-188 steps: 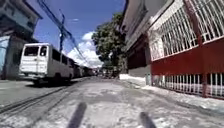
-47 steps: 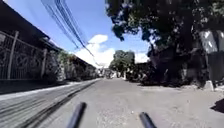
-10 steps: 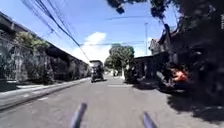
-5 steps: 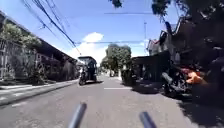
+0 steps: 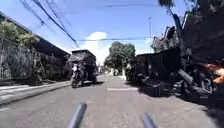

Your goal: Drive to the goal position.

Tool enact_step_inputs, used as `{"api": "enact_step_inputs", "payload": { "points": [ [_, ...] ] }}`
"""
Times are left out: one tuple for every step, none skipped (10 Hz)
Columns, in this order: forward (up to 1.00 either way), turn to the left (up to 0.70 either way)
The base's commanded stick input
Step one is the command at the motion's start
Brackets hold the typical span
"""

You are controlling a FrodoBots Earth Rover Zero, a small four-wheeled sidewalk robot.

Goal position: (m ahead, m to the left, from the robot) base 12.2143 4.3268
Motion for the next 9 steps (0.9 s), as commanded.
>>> {"api": "enact_step_inputs", "payload": {
  "points": [
    [1.0,-0.4],
    [1.0,-0.4],
    [1.0,-0.4],
    [1.0,-0.18],
    [1.0,0.01],
    [1.0,0.01],
    [1.0,0.0],
    [1.0,0.0],
    [1.0,0.0]
  ]
}}
